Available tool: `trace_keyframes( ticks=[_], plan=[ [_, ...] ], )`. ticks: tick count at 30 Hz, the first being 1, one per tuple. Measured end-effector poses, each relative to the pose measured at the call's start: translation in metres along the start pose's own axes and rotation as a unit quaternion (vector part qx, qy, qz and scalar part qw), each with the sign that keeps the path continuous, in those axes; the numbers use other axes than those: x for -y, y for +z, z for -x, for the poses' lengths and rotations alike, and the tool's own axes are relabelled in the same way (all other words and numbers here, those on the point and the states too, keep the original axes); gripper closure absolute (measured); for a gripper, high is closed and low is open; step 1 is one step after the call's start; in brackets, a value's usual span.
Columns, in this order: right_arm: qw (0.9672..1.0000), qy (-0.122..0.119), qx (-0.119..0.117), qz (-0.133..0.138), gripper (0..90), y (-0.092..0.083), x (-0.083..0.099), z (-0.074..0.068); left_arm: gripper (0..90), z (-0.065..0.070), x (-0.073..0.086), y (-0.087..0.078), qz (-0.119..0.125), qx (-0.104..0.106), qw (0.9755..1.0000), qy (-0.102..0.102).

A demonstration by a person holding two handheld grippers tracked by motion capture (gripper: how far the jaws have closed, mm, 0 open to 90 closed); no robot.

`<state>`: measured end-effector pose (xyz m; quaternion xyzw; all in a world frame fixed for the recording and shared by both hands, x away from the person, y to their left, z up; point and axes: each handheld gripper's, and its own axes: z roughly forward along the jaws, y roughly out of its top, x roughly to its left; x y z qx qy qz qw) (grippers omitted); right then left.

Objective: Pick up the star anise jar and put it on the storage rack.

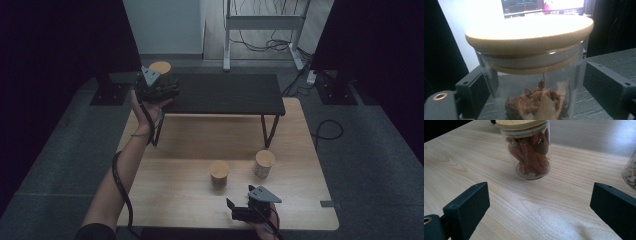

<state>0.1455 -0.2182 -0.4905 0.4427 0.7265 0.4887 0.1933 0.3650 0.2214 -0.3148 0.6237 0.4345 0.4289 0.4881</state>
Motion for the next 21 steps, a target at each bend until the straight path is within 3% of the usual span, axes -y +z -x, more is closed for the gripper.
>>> trace_keyframes(
  ticks=[14,21],
  plan=[
    [1.0,-0.007,0.002,0.002,1.9,-0.001,0.0,-0.003,6.1,0.002,0.001,-0.019,0.008,-0.011,0.9997,-0.018],
    [0.9999,-0.015,0.008,0.005,1.8,-0.003,0.0,-0.007,6.1,0.0,0.005,-0.034,0.01,-0.005,0.9997,-0.023]
  ],
)
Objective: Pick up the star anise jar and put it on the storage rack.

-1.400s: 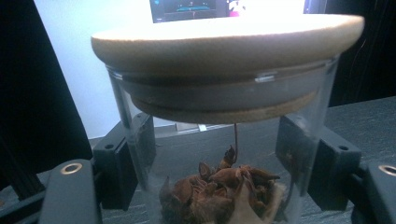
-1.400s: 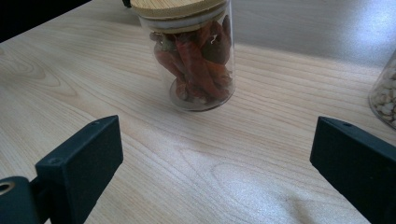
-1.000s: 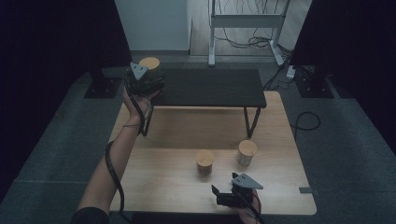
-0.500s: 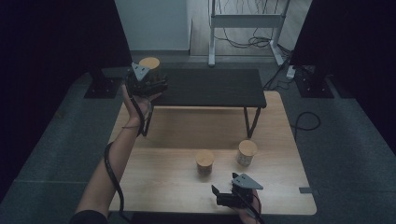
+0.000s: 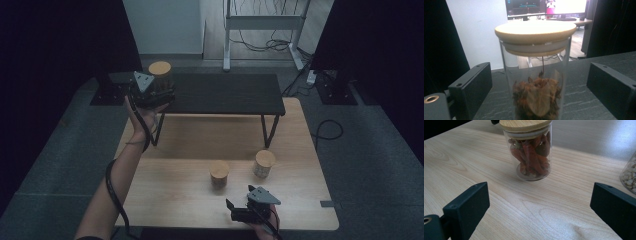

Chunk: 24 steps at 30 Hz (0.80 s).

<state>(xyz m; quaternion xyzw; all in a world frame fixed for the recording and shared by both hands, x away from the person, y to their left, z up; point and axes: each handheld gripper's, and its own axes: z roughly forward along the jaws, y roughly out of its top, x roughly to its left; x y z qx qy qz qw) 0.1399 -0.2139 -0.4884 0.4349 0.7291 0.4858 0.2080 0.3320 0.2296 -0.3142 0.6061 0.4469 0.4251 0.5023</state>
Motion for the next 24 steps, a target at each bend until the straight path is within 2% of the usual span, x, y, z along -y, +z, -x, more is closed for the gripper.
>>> trace_keyframes(
  ticks=[9,18,24],
  plan=[
    [0.9999,-0.009,0.005,0.004,1.7,-0.001,0.0,-0.004,6.2,0.001,0.008,-0.022,0.003,0.023,0.9997,-0.008],
    [0.9999,-0.016,0.002,0.0,1.7,0.0,0.0,-0.009,6.3,0.006,0.018,-0.043,-0.011,0.023,0.9996,-0.015],
    [0.9998,-0.019,0.003,-0.002,1.7,0.001,0.0,-0.008,6.3,0.005,0.03,-0.053,-0.01,0.035,0.9992,-0.018]
  ],
)
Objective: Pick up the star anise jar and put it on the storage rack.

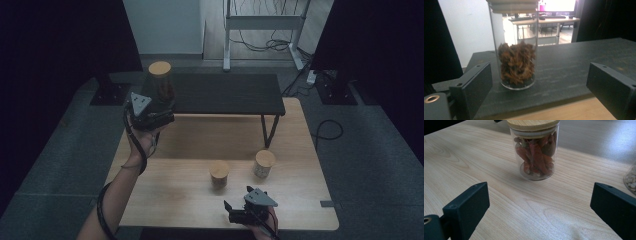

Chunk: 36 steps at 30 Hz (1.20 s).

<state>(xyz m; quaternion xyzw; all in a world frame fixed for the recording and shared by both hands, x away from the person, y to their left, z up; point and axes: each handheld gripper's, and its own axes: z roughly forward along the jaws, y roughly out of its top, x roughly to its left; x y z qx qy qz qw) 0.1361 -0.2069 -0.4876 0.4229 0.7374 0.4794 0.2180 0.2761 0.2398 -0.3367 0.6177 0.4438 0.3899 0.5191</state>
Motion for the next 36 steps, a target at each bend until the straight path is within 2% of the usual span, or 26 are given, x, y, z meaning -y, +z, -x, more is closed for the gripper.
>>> trace_keyframes(
  ticks=[11,17,19,28,36],
  plan=[
    [1.0,-0.001,-0.002,-0.002,1.7,0.0,0.0,0.001,6.4,0.001,0.028,-0.02,-0.002,0.01,0.9999,-0.008],
    [1.0,-0.002,-0.002,-0.003,1.7,0.0,-0.001,0.0,6.6,0.001,0.049,-0.037,-0.008,0.019,0.9993,-0.03],
    [1.0,-0.002,-0.002,-0.003,1.7,0.0,-0.001,0.0,6.6,0.001,0.055,-0.041,-0.011,0.022,0.9992,-0.031],
    [1.0,-0.006,-0.002,-0.003,1.7,0.0,-0.001,-0.002,6.7,0.004,0.071,-0.058,-0.015,0.022,0.9991,-0.032],
    [1.0,-0.008,-0.002,-0.003,1.7,0.0,-0.001,-0.002,6.7,0.004,0.081,-0.065,-0.021,0.028,0.9988,-0.035]
  ],
)
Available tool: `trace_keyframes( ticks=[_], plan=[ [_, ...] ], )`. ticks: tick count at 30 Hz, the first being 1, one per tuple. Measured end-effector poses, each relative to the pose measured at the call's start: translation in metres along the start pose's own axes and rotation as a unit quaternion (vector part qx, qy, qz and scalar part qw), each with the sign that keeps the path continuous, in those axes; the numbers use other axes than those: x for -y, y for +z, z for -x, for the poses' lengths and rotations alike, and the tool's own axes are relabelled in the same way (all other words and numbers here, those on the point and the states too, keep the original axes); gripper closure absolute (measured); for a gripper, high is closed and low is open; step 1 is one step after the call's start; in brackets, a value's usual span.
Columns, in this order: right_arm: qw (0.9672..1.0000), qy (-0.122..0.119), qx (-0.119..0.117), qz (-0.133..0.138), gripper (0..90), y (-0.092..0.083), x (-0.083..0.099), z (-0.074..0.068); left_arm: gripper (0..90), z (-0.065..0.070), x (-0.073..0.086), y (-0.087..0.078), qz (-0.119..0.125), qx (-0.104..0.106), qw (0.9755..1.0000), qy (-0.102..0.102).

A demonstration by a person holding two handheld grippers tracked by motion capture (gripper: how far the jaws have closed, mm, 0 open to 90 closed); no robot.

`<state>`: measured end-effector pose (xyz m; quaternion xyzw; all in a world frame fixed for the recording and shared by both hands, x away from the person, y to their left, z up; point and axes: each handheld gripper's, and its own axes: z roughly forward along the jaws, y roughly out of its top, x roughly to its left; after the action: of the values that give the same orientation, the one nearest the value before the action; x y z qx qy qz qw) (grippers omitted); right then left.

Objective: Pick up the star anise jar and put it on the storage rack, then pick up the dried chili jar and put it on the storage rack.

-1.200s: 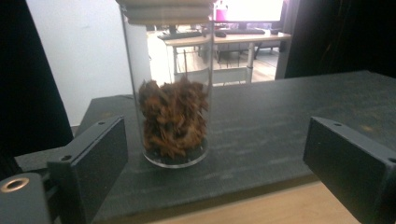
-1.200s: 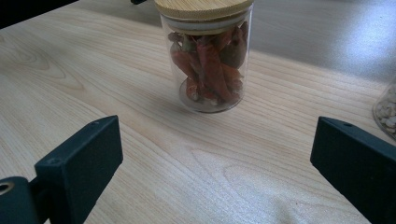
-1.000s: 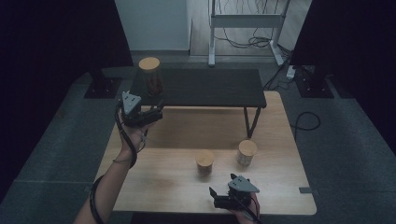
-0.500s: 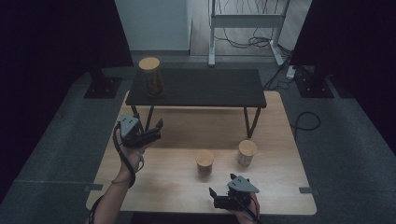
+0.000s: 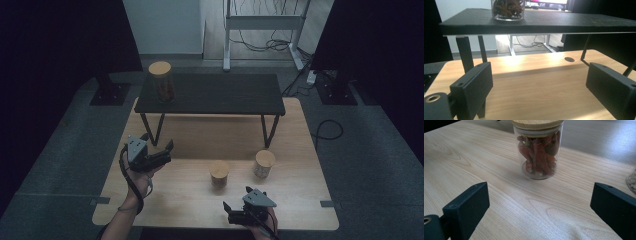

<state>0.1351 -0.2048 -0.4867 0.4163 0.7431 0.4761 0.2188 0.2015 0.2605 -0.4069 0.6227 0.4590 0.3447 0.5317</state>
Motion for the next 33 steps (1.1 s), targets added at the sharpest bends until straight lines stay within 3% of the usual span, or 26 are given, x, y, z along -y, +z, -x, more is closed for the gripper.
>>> trace_keyframes(
  ticks=[12,19,33],
  plan=[
    [1.0,-0.003,0.003,-0.002,1.5,0.001,0.0,-0.001,6.9,-0.008,0.018,-0.003,-0.013,0.003,0.9997,-0.02],
    [0.9999,-0.01,0.007,0.0,1.5,0.001,-0.001,-0.003,6.8,-0.006,0.021,0.0,-0.021,0.012,0.9997,-0.006],
    [0.9997,-0.021,0.014,0.003,0.6,0.004,-0.004,-0.006,6.8,-0.012,0.023,-0.002,-0.022,0.016,0.9995,-0.018]
  ],
)
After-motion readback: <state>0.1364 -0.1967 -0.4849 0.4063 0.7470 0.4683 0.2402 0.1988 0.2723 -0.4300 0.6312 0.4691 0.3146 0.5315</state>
